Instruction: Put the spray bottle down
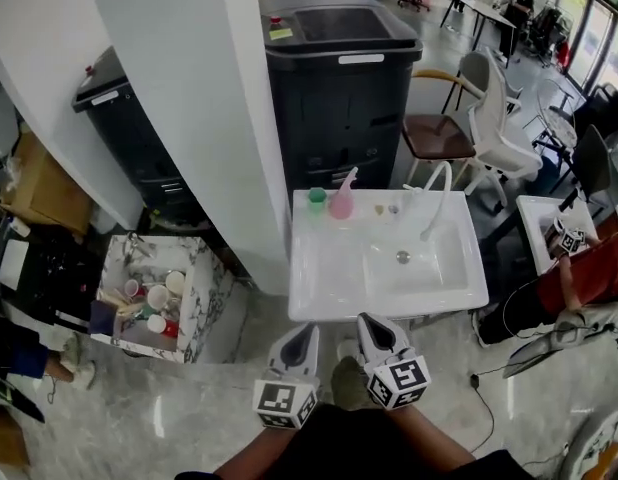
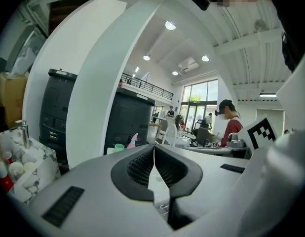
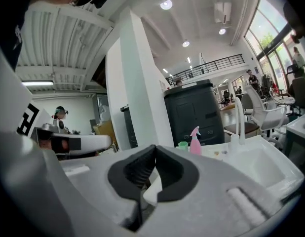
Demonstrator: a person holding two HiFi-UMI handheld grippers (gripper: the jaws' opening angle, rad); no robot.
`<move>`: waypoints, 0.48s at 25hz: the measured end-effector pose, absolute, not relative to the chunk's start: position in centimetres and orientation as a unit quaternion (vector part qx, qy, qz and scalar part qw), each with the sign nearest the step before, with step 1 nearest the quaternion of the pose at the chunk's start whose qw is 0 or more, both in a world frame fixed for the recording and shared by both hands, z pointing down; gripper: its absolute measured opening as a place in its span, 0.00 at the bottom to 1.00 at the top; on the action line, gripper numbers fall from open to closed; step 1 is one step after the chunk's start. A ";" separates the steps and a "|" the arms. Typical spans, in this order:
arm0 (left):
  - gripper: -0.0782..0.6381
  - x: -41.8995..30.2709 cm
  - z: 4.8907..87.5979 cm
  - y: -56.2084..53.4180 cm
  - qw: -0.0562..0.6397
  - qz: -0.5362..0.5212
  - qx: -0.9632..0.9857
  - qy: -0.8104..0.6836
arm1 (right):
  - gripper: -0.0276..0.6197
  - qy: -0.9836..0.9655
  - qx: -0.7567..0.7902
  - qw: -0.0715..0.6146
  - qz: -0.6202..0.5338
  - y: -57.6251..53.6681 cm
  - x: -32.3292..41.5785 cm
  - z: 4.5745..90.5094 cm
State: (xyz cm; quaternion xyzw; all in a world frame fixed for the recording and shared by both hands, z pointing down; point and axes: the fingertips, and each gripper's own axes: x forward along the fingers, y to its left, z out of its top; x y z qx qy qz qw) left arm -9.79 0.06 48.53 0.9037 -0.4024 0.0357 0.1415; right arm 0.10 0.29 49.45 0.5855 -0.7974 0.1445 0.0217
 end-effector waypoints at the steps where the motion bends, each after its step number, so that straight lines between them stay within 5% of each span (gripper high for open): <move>1: 0.14 -9.9 48.5 0.7 0.141 0.036 0.906 -0.398 | 0.04 -0.793 0.592 0.029 0.141 1.4 0.0 49.3; 12: 0.14 -12.0 48.0 3.6 0.137 0.029 0.909 -0.393 | 0.04 -0.774 0.624 0.049 0.090 6.4 -1.0 47.3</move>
